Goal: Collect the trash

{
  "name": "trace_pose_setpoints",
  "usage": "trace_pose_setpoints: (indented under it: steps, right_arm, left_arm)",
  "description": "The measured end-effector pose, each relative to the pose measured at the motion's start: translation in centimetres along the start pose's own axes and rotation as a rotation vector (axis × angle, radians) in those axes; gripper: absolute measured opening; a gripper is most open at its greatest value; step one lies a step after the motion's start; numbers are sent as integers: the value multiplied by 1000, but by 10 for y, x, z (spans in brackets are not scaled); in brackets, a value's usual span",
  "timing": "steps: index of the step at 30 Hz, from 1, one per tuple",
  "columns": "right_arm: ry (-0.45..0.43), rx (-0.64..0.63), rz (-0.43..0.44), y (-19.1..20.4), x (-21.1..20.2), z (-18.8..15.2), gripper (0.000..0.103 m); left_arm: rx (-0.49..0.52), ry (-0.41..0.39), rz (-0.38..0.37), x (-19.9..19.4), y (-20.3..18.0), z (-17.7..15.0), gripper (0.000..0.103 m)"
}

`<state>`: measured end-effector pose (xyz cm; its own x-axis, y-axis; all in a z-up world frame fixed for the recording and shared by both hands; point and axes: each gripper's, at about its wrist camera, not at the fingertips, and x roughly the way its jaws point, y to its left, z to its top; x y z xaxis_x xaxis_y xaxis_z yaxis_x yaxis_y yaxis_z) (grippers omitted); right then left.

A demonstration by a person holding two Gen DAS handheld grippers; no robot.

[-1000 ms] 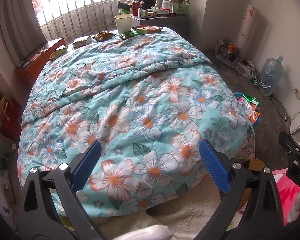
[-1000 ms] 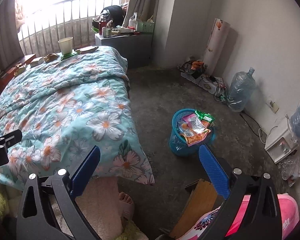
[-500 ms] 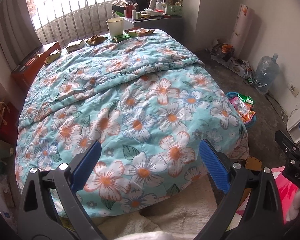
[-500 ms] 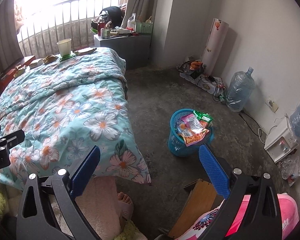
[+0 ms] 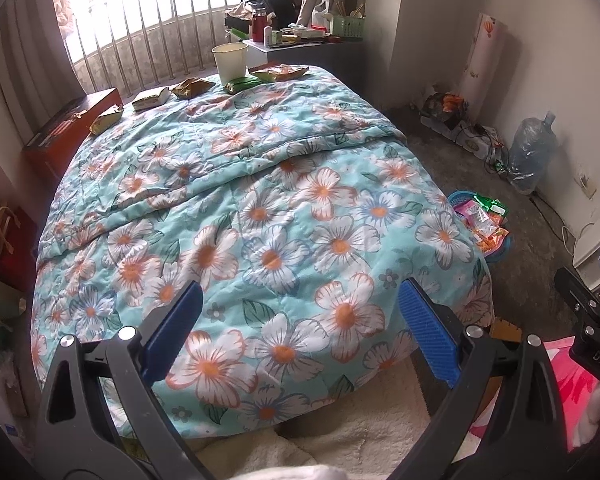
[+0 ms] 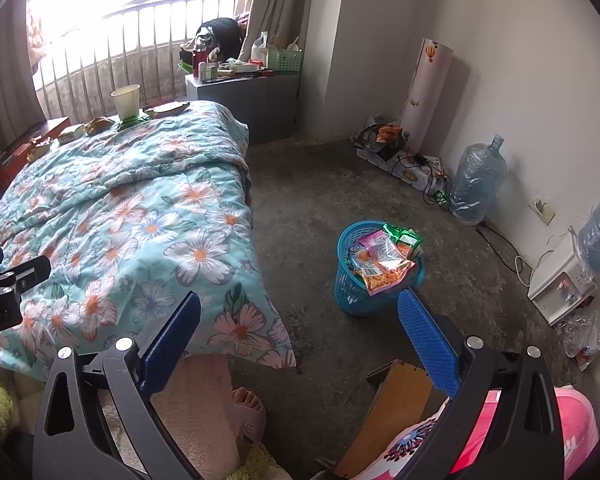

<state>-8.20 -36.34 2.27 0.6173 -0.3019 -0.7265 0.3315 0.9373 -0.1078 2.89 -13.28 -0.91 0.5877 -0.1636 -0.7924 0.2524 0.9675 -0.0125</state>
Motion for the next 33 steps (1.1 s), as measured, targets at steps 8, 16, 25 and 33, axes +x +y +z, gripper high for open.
trace_pose_setpoints:
  steps: [8,16,25,33]
  right_arm:
    - [-6,15,-6,-7,-2,0,96]
    - [-6,16,3,-6,-1,0,96]
    - [-8,15,10,-4,-2,-1,96]
    - [-8,11,17,-3,-2,-1,96]
  left_arm:
    - [-11,-17,10,-2,1,4,94]
    - [-12,-22,15,-3,2,5,94]
    - [-11,-24,15,-4,2,5,94]
    - [-12,-24,15,-4,2,4,94]
